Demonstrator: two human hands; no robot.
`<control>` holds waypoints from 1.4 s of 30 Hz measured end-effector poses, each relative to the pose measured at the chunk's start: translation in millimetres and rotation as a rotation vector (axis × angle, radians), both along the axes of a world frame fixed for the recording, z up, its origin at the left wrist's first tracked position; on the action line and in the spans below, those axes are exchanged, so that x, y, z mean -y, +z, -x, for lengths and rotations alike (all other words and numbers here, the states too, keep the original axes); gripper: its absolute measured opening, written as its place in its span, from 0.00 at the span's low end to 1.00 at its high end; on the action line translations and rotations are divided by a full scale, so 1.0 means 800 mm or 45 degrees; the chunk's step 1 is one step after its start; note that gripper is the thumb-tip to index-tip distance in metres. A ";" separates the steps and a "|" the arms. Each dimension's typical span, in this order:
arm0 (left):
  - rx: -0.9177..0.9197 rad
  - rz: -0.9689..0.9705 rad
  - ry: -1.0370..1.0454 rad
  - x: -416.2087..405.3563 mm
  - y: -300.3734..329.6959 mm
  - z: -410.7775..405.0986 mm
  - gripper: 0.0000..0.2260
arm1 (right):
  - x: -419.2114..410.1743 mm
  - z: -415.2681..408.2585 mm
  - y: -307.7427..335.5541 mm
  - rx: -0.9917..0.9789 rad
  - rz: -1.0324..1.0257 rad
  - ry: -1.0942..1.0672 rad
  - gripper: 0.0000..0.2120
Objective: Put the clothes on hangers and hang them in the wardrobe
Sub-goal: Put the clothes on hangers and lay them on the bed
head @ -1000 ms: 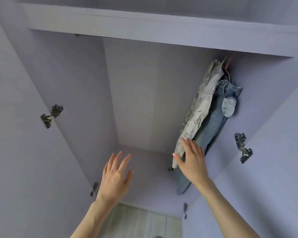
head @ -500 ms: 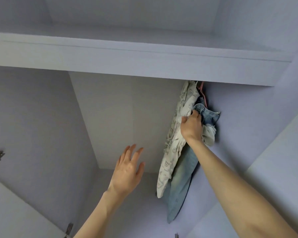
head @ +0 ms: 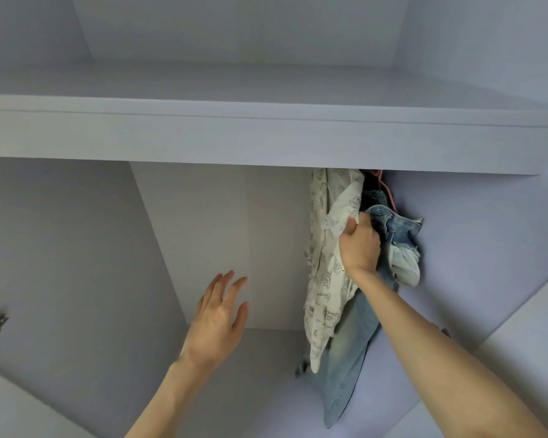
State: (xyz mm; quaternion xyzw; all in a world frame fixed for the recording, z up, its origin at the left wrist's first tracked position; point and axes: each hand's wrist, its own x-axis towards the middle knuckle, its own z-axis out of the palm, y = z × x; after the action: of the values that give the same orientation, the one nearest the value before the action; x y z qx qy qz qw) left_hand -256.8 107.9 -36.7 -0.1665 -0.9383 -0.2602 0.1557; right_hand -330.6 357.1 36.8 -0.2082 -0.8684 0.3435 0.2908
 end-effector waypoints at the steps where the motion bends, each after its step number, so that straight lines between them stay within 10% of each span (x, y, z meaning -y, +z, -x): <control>1: 0.002 -0.001 -0.006 -0.001 0.001 0.002 0.20 | -0.001 -0.003 -0.002 -0.047 -0.043 0.043 0.12; 23: -0.042 -0.072 0.456 0.135 0.020 -0.071 0.16 | 0.099 -0.118 -0.042 -0.495 -0.552 0.939 0.12; 29: 0.260 -0.301 0.494 0.188 -0.044 -0.182 0.09 | 0.154 -0.163 -0.090 -0.311 -0.495 1.010 0.13; 42: 0.168 -0.587 1.413 0.201 -0.045 -0.421 0.23 | 0.257 -0.258 -0.109 0.342 -0.179 1.650 0.08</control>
State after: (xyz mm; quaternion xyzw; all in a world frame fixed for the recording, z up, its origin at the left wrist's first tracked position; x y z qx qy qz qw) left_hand 80.2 -53.0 -72.9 0.4025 -0.8121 -0.3466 0.2418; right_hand -123.9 151.3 -50.7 0.3344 -0.8669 0.3625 -0.0725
